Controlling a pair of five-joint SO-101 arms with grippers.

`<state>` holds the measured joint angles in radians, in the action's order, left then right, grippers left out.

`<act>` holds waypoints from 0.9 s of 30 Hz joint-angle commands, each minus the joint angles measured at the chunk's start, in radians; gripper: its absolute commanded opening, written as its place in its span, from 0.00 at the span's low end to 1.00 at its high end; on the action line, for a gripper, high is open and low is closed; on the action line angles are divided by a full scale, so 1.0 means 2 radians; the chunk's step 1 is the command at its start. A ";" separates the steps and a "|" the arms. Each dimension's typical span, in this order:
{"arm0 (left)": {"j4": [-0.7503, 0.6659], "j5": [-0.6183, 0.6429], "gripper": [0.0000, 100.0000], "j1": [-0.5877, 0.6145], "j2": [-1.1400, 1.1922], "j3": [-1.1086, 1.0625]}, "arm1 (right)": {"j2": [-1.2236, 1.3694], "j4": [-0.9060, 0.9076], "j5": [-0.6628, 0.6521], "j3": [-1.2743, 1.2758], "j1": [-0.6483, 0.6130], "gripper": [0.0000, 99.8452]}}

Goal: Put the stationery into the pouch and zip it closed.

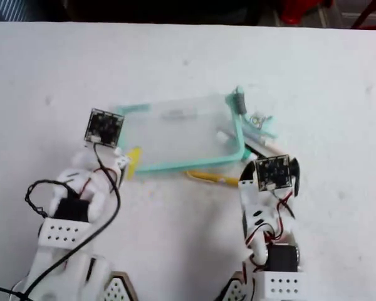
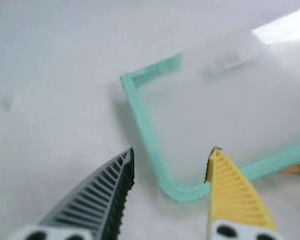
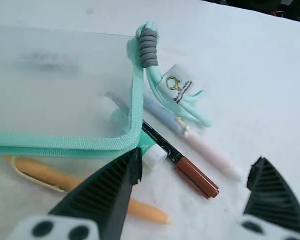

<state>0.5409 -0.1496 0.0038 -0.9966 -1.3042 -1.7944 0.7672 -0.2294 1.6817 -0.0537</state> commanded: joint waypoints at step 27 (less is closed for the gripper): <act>0.066 0.003 0.25 0.002 0.007 0.048 | -0.002 0.069 -0.058 -0.101 -0.013 0.32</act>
<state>0.6605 -0.1496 0.0069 -0.9874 -1.2643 -1.7944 0.9007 -0.3629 1.5696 -0.0905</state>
